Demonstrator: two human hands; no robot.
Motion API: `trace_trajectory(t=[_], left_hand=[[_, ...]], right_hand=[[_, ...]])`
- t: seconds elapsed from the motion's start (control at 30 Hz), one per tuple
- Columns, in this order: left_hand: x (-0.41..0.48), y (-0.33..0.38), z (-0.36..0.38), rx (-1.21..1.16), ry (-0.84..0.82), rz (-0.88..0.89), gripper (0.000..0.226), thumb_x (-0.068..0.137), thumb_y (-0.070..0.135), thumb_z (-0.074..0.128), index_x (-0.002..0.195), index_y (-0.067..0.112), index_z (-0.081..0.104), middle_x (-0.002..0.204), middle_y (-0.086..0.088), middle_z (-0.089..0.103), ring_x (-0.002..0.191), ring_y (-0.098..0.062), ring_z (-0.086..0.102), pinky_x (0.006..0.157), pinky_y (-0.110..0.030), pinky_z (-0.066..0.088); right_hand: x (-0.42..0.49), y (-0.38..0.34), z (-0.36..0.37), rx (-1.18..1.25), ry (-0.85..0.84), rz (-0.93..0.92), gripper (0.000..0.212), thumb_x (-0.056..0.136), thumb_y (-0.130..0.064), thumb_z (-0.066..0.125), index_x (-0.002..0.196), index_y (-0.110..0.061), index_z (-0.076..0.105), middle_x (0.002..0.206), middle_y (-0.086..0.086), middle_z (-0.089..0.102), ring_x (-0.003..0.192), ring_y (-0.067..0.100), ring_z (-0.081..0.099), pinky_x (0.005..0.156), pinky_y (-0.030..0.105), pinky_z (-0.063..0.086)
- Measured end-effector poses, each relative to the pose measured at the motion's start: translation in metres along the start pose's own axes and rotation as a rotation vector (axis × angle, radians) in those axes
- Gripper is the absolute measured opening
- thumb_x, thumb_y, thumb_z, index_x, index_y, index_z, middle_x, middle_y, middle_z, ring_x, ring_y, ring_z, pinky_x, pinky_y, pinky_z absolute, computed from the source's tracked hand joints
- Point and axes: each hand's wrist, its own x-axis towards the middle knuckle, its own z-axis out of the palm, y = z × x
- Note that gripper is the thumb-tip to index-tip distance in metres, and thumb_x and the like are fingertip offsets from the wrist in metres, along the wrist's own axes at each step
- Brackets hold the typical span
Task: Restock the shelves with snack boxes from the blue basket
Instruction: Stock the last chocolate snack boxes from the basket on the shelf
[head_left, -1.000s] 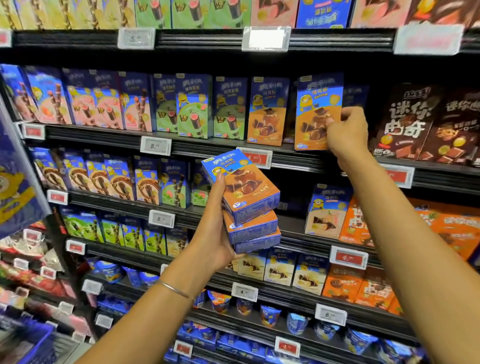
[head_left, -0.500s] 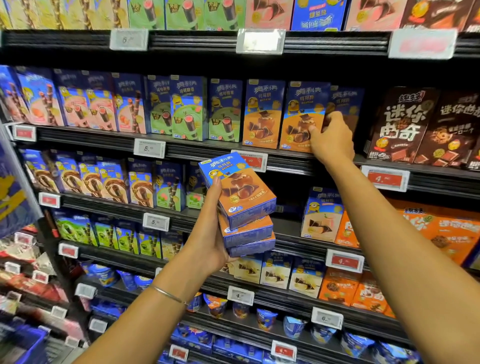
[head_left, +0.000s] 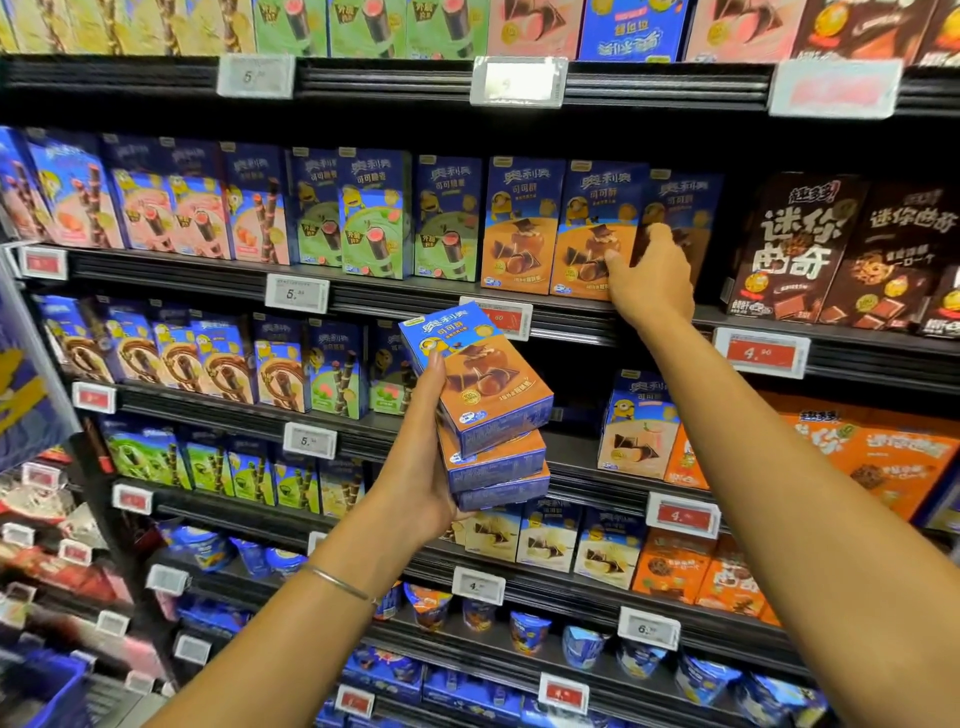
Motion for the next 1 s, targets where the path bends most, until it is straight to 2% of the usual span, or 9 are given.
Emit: trace_trajectory(t=[0.1, 0.17, 0.3, 0.4, 0.53, 0.7, 0.8, 0.9, 1.0], left_hand=[[-0.004, -0.004, 0.002, 0.019, 0.02, 0.043, 0.067, 0.081, 0.085, 0.058, 0.118, 0.033, 0.079, 0.124, -0.005, 0.076, 0.106, -0.031, 0.076, 0.08, -0.047, 0.062], [-0.008, -0.008, 0.007, 0.021, 0.035, 0.087, 0.063, 0.083, 0.08, 0.06, 0.119, 0.031, 0.078, 0.124, -0.005, 0.076, 0.106, -0.03, 0.076, 0.079, -0.044, 0.063], [-0.011, -0.011, 0.016, 0.03, 0.057, 0.182, 0.075, 0.08, 0.074, 0.062, 0.135, 0.023, 0.068, 0.126, -0.011, 0.075, 0.111, -0.033, 0.074, 0.081, -0.043, 0.063], [-0.01, -0.013, 0.017, 0.071, 0.063, 0.208, 0.088, 0.071, 0.082, 0.059, 0.138, 0.024, 0.065, 0.126, -0.011, 0.075, 0.114, -0.036, 0.072, 0.095, -0.052, 0.059], [-0.005, -0.02, 0.017, 0.139, 0.156, 0.171, 0.108, 0.056, 0.095, 0.048, 0.139, 0.026, 0.061, 0.125, -0.008, 0.075, 0.113, -0.035, 0.072, 0.104, -0.061, 0.053], [0.003, -0.029, 0.016, 0.103, 0.204, 0.186, 0.074, 0.083, 0.069, 0.065, 0.141, 0.023, 0.055, 0.128, -0.008, 0.073, 0.112, -0.035, 0.073, 0.1, -0.062, 0.055], [0.009, -0.029, 0.018, 0.042, 0.19, 0.185, 0.062, 0.093, 0.057, 0.067, 0.142, 0.021, 0.054, 0.129, -0.011, 0.073, 0.11, -0.036, 0.074, 0.091, -0.055, 0.06], [0.014, -0.028, 0.02, 0.028, 0.165, 0.171, 0.059, 0.095, 0.055, 0.065, 0.142, 0.021, 0.055, 0.128, -0.01, 0.073, 0.11, -0.036, 0.074, 0.087, -0.056, 0.06], [0.016, -0.028, 0.024, 0.019, 0.158, 0.167, 0.056, 0.096, 0.054, 0.064, 0.142, 0.022, 0.056, 0.126, -0.008, 0.075, 0.109, -0.035, 0.074, 0.092, -0.062, 0.056]], right_hand=[[-0.025, -0.002, -0.006, 0.172, 0.144, -0.11, 0.033, 0.098, -0.036, 0.06, 0.126, -0.019, 0.052, 0.119, 0.004, 0.057, 0.105, 0.018, 0.057, 0.089, 0.038, 0.052], [-0.053, -0.006, -0.008, 0.362, 0.088, -0.201, 0.016, 0.097, -0.03, 0.061, 0.108, -0.019, 0.059, 0.093, 0.002, 0.063, 0.084, 0.013, 0.058, 0.077, 0.031, 0.051], [-0.109, -0.011, -0.004, 0.447, -0.598, -0.101, 0.028, 0.09, -0.048, 0.07, 0.106, -0.025, 0.065, 0.095, -0.002, 0.072, 0.074, 0.002, 0.071, 0.059, 0.018, 0.051], [-0.127, -0.008, -0.002, 0.437, -0.819, -0.022, 0.041, 0.084, -0.051, 0.076, 0.112, -0.022, 0.068, 0.096, -0.005, 0.078, 0.08, 0.005, 0.075, 0.064, 0.021, 0.054], [-0.128, -0.004, -0.006, 0.505, -0.752, 0.063, 0.038, 0.088, -0.043, 0.075, 0.107, -0.01, 0.069, 0.082, -0.002, 0.078, 0.067, 0.006, 0.073, 0.053, 0.015, 0.05], [-0.121, 0.005, -0.02, 0.536, -0.723, 0.099, 0.031, 0.096, -0.036, 0.067, 0.11, -0.008, 0.069, 0.094, 0.008, 0.079, 0.076, 0.019, 0.075, 0.07, 0.03, 0.056], [-0.109, 0.014, -0.036, 0.649, -0.676, 0.092, 0.024, 0.098, -0.029, 0.063, 0.113, -0.011, 0.068, 0.095, 0.004, 0.079, 0.076, 0.017, 0.075, 0.069, 0.031, 0.057], [-0.087, 0.023, -0.054, 0.772, -0.464, 0.081, 0.014, 0.096, -0.019, 0.065, 0.109, -0.015, 0.069, 0.095, 0.001, 0.076, 0.079, 0.016, 0.073, 0.073, 0.034, 0.057], [-0.061, 0.033, -0.073, 0.773, -0.205, 0.093, 0.027, 0.095, -0.018, 0.067, 0.121, -0.013, 0.062, 0.103, -0.001, 0.075, 0.081, 0.01, 0.075, 0.065, 0.028, 0.058]])
